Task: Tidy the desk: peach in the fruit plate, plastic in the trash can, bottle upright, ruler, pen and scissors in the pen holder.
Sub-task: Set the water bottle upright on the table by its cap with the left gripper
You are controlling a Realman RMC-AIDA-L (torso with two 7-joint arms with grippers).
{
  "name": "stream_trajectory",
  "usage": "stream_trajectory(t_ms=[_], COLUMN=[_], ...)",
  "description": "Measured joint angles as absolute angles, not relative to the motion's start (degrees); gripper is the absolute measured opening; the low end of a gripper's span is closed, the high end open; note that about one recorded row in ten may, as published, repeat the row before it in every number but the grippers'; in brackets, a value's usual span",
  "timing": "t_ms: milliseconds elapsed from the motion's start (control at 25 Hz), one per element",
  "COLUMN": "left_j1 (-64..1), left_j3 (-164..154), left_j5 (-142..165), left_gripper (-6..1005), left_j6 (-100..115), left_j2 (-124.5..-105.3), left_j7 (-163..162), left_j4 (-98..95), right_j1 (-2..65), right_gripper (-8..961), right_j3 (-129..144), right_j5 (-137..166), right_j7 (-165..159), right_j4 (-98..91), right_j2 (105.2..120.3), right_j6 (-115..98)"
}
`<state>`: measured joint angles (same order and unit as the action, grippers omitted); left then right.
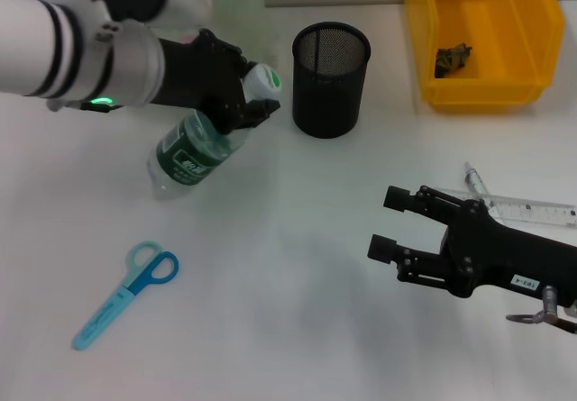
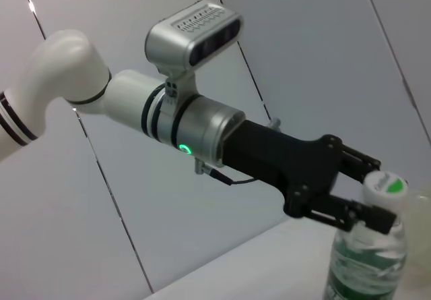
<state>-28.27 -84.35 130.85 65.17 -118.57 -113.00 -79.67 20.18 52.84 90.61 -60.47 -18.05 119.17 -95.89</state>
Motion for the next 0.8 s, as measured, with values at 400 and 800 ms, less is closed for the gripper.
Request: stream_trajectory(t_ms=[400,800], left_j1=[-23.9,-23.5], left_j3=[-77.7,-77.6], left_j5=[116.7,116.2], left_gripper=[504,525], left_j6=[66.3,65.1], left_j2=[-118.56,-118.56], left_j7=[-106.8,-106.3], left_j4=[-80.4,-79.1], right_j1=[20.8,21.0], right_gripper=[824,823], right_j3=[53.2,53.1], right_j5=[90.9,91.0], right_j7=[-60.5,-60.2], right_j4=[-17.8,-16.9], right_j2=[119.18,119.18], right_j6=[-95.9,-95.9])
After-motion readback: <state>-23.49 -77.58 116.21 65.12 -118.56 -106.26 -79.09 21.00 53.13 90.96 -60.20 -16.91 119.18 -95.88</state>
